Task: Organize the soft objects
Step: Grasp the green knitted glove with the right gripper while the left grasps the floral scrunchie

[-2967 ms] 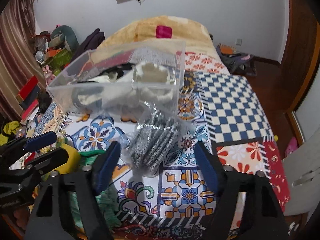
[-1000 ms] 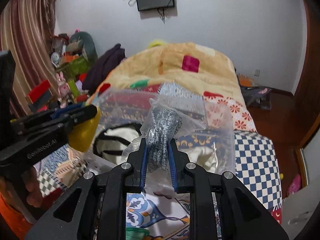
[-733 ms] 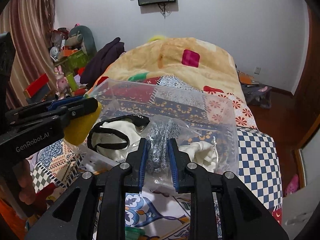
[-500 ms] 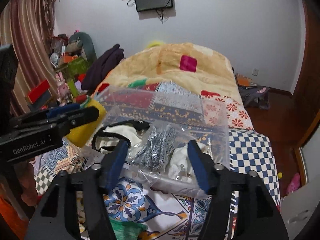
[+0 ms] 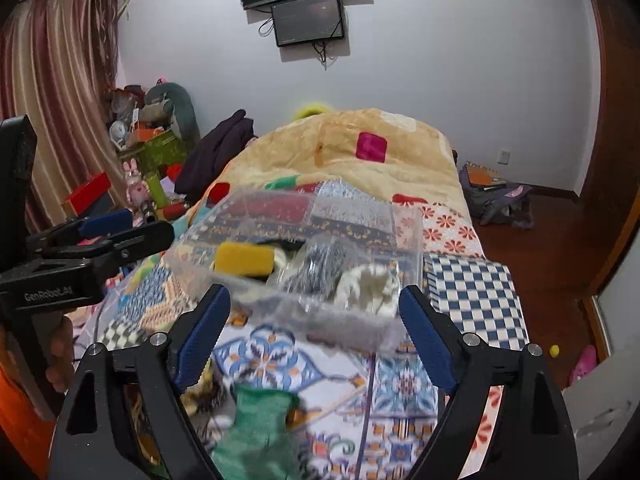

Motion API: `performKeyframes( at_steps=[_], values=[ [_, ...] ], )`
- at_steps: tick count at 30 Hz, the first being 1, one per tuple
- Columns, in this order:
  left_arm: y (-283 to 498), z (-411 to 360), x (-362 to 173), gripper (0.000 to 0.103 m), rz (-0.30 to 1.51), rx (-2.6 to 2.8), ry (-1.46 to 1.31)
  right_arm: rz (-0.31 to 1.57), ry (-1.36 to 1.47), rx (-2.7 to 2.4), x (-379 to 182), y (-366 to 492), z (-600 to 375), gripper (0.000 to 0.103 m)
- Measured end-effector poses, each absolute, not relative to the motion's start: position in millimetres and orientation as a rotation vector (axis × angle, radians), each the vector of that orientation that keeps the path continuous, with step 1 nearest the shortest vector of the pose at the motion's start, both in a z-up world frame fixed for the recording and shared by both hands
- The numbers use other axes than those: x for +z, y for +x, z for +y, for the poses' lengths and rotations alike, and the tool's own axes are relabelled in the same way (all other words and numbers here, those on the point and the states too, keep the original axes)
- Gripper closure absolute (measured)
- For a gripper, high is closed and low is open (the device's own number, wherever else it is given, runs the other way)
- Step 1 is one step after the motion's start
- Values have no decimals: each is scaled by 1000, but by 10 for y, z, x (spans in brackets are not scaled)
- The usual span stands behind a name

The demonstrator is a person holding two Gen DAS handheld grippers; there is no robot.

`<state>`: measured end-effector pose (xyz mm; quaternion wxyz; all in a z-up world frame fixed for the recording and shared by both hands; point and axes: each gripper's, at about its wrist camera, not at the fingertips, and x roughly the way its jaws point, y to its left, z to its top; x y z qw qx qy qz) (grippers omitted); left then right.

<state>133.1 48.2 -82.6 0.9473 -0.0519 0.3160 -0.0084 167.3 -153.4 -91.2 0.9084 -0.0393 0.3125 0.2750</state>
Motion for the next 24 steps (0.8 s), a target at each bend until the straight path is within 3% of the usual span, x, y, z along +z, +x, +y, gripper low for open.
performKeyframes(
  at_steps=[16, 18, 24],
  values=[
    [942, 393, -1534, 5, 807, 29, -90, 844, -121, 627, -1517, 1366, -1483, 19],
    [922, 429, -1596, 18, 817, 34, -99, 867, -120, 632, -1583, 1364, -1467, 25],
    [935, 573, -1734, 41, 863, 16, -150, 942, -120, 671, -1756, 1378, -1389, 48]
  ],
)
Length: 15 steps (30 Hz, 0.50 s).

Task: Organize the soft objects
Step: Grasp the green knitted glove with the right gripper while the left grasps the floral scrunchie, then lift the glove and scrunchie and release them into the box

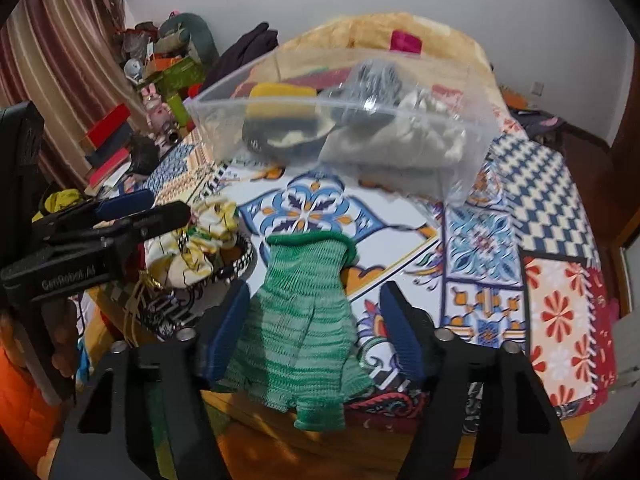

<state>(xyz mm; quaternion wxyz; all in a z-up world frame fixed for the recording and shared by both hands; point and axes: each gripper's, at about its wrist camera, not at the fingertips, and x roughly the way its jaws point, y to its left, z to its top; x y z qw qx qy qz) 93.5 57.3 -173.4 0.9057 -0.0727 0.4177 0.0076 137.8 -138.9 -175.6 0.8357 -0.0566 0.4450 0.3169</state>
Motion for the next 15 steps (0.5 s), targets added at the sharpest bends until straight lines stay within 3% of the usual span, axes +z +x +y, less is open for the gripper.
performKeyframes(
  at_steps=[5, 9, 12, 15],
  values=[
    [949, 565, -1852, 63, 887, -2, -152, 955, -137, 703, -1812, 1351, -1342, 66],
    [961, 561, -1917, 79, 900, -19, -166, 943, -126, 722, -1796, 1332, -1365, 86],
    [955, 566, -1902, 92, 890, -33, -174, 925, -122, 722, -1768, 1317, -1372, 91],
    [935, 579, -1850, 95, 868, -40, -188, 900, -115, 723, -1707, 1301, -1396, 92]
  ],
)
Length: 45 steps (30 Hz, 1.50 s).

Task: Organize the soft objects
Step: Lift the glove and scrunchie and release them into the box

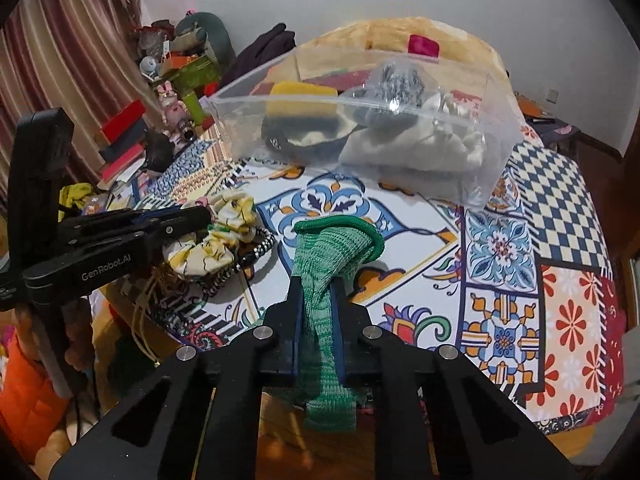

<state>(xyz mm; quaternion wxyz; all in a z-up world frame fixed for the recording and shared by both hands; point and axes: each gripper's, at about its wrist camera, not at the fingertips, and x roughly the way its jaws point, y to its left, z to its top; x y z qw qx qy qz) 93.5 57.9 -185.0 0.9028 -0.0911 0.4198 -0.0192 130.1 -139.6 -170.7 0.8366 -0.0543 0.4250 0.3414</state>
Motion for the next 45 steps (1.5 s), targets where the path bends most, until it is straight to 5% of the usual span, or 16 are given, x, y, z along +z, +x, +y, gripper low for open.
performKeyframes(
  at_steps=[28, 45],
  values=[
    [1321, 484, -651, 96, 539, -96, -182, 568, -13, 573, -664, 1721, -1723, 92],
    [2083, 447, -1035, 95, 644, -47, -162, 640, -71, 489, -1025, 2300, -1548, 92]
  ],
)
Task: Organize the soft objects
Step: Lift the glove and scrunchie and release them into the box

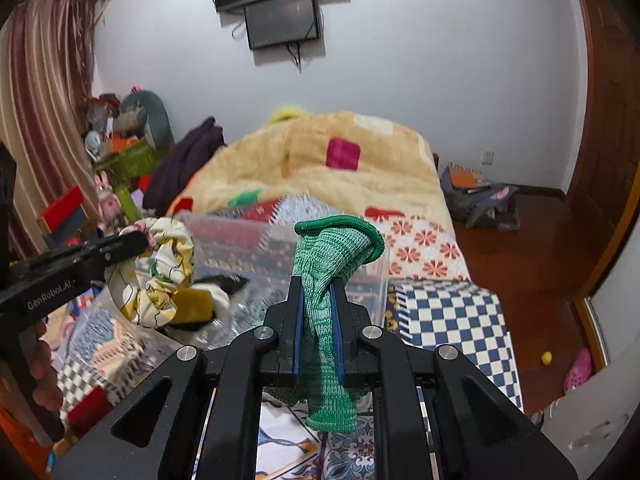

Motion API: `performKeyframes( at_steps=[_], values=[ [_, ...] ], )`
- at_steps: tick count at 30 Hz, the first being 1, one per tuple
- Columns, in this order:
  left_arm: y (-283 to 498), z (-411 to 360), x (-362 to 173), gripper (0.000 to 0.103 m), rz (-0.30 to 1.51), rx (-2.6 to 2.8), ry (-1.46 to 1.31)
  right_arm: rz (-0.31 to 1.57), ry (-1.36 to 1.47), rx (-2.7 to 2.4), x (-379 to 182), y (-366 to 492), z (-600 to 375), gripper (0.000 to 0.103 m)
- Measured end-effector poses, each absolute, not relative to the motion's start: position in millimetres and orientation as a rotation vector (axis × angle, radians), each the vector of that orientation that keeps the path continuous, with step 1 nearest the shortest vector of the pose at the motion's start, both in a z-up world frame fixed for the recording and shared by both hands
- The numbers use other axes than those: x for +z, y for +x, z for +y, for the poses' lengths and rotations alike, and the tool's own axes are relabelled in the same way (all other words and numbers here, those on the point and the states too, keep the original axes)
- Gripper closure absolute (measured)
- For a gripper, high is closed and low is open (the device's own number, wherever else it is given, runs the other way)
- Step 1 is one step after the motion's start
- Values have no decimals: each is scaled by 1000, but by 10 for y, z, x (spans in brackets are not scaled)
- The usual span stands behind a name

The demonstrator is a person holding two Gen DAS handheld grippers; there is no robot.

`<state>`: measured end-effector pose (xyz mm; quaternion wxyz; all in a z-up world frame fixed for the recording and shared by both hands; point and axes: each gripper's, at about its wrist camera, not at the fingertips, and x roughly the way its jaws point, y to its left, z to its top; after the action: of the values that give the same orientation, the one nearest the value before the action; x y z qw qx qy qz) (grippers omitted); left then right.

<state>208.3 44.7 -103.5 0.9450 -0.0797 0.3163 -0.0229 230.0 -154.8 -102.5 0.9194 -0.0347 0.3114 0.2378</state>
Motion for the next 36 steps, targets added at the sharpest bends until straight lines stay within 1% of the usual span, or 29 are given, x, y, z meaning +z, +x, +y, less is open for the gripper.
performKeyframes(
  at_steps=[10, 12, 13, 14, 15, 16, 17, 18, 19, 21, 25, 27, 28, 29, 30, 31, 33, 35, 36],
  values=[
    [2312, 220, -1329, 95, 732, -66, -78, 707, -105, 505, -1206, 2386, -1434, 91],
    [2327, 218, -1343, 84, 748, -75, -79, 709, -111, 503, -1209, 2387, -1435, 90],
    [2321, 215, -1346, 81, 753, -76, -78, 709, -114, 498, -1209, 2389, -1437, 90],
    [2311, 214, -1343, 72, 752, -74, -76, 712, -120, 491, -1203, 2385, -1440, 88],
    [2299, 211, -1336, 67, 750, -71, -74, 714, -122, 486, -1207, 2388, -1442, 85],
    [2271, 208, -1318, 59, 743, -65, -69, 716, -124, 481, -1198, 2384, -1450, 83],
    [2249, 203, -1300, 53, 735, -62, -67, 716, -124, 478, -1186, 2379, -1461, 77],
    [2221, 204, -1279, 50, 727, -61, -65, 716, -119, 477, -1171, 2371, -1476, 71],
    [2184, 207, -1247, 49, 718, -62, -66, 715, -114, 479, -1163, 2371, -1483, 68],
    [2139, 215, -1196, 46, 710, -65, -71, 707, -103, 486, -1111, 2330, -1521, 57],
    [1983, 249, -1026, 40, 677, -75, -95, 665, -94, 496, -982, 2218, -1549, 46],
    [1896, 259, -929, 33, 655, -79, -100, 627, -90, 504, -867, 2118, -1569, 37],
    [1816, 264, -852, 31, 635, -80, -100, 613, -89, 506, -833, 2082, -1572, 34],
    [1761, 267, -801, 27, 621, -79, -99, 590, -85, 510, -767, 2016, -1585, 28],
    [1710, 269, -751, 21, 607, -77, -98, 573, -81, 514, -720, 1967, -1593, 25],
    [1636, 274, -689, 19, 590, -74, -95, 558, -76, 518, -678, 1920, -1595, 20],
    [1487, 289, -571, 8, 558, -62, -91, 528, -57, 536, -561, 1795, -1606, 16],
    [1297, 321, -456, 3, 528, -45, -89, 517, -38, 561, -487, 1706, -1601, 13],
    [1239, 327, -427, 1, 522, -38, -88, 514, -30, 572, -465, 1667, -1599, 8]
  ],
)
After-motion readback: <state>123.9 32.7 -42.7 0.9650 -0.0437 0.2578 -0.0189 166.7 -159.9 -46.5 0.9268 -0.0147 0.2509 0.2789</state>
